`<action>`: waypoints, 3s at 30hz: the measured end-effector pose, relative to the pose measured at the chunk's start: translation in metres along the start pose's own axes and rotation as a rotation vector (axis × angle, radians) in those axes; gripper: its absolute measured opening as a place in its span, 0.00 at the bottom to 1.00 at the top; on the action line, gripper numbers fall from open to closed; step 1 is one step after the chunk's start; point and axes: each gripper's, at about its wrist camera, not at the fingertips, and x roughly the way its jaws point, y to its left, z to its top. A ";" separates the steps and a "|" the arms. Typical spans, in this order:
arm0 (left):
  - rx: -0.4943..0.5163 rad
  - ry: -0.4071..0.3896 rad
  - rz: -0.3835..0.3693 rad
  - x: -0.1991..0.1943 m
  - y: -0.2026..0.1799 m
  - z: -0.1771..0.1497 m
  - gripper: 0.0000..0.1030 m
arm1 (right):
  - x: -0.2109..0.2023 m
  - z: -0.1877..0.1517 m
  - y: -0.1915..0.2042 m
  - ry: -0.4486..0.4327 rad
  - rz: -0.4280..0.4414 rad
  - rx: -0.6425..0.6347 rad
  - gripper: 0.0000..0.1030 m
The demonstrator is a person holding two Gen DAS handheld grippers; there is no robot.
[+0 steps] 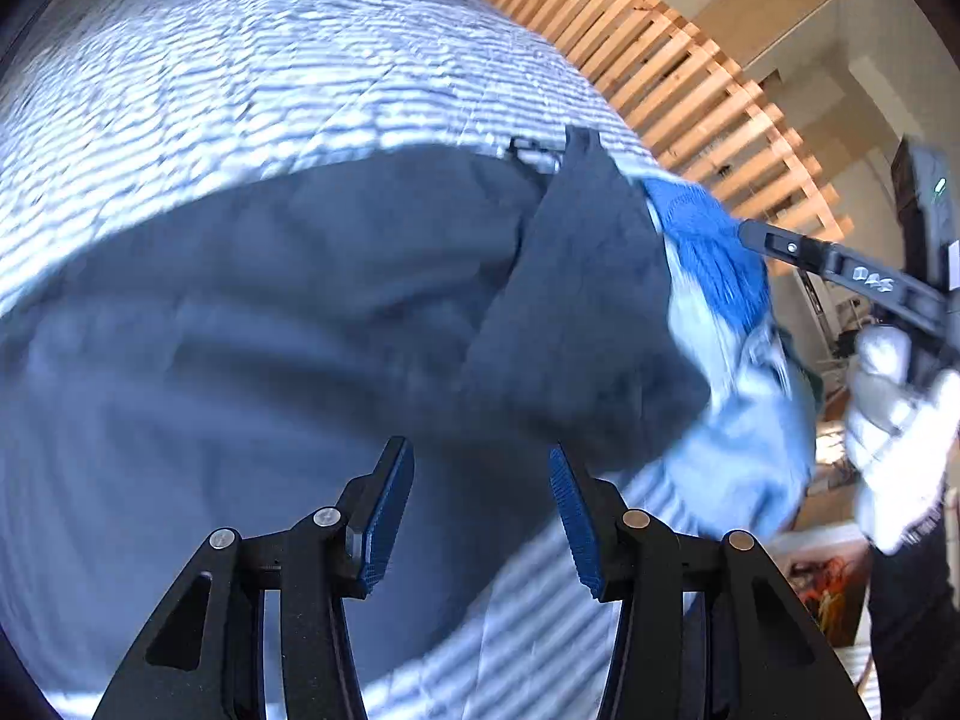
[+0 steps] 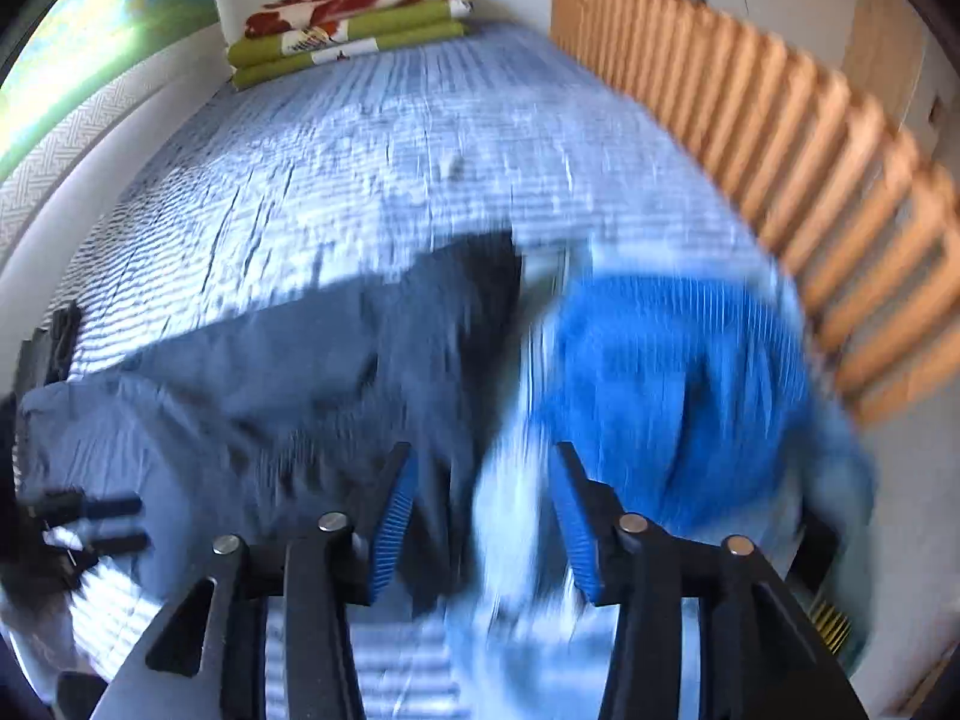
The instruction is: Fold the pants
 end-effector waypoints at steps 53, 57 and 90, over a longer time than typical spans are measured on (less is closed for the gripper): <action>0.443 -0.197 0.404 0.010 -0.178 0.026 0.57 | 0.034 0.004 -0.020 0.073 0.040 0.003 0.31; 0.292 -0.117 0.338 0.019 -0.115 0.037 0.57 | 0.045 0.015 -0.009 0.090 0.072 0.014 0.32; 0.139 -0.096 -0.240 0.074 -0.118 0.011 0.29 | 0.073 0.047 -0.004 0.237 0.067 -0.027 0.54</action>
